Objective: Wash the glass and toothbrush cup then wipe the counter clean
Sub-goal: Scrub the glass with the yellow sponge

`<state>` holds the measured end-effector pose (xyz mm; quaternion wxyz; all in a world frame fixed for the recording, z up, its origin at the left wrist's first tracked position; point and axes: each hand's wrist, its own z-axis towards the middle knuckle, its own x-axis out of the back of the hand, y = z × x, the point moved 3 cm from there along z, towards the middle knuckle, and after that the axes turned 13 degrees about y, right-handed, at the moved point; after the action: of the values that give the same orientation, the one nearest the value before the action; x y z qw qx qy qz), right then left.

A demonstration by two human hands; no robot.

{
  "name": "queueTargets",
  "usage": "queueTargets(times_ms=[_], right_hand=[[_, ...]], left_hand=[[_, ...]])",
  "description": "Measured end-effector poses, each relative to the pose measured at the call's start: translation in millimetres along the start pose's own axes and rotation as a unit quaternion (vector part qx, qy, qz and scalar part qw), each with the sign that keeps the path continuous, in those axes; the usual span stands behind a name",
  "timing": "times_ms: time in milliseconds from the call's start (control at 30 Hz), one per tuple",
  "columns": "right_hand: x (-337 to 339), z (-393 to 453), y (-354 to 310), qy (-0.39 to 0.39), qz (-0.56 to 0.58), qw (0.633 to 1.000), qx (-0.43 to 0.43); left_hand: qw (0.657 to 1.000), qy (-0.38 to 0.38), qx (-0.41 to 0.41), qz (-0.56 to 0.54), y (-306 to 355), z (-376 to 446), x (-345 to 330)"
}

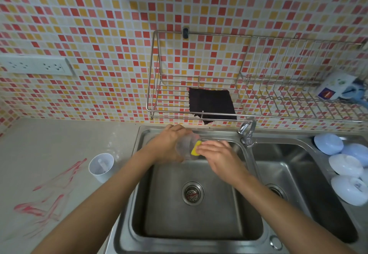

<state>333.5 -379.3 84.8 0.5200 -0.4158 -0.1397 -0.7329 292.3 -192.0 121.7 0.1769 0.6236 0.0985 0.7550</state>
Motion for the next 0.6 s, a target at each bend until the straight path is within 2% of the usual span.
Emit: queueTargets(times_ms=[67, 133, 233, 333, 500, 600], right_hand=[[-0.5, -2.7, -2.2, -0.01, 0.032, 0.999, -0.017], [-5.6, -1.7, -12.0, -0.03, 0.048, 0.998, 0.002], [-5.2, 7.0, -17.2, -0.034, -0.006, 0.998, 0.056], [2.5, 9.1, -9.0, -0.007, -0.027, 0.999, 0.044], [-5.1, -2.3, -14.0, -0.042, 0.019, 0.999, 0.022], [-2.5, 5.3, -11.1, -0.02, 0.012, 1.0, 0.021]], left_hand=[[1.0, -0.004, 0.007, -0.001, -4.7, -0.5, 0.2], [1.0, -0.012, -0.004, 0.0, -0.9, -2.0, -0.4], [0.999, -0.016, -0.012, -0.027, 6.3, -1.9, -4.8], [0.999, -0.001, 0.011, -0.045, -2.6, -0.7, -1.8], [0.999, -0.018, 0.018, -0.02, -12.4, -7.2, -5.7], [0.999, -0.009, 0.028, -0.041, -11.4, -7.2, -5.7]])
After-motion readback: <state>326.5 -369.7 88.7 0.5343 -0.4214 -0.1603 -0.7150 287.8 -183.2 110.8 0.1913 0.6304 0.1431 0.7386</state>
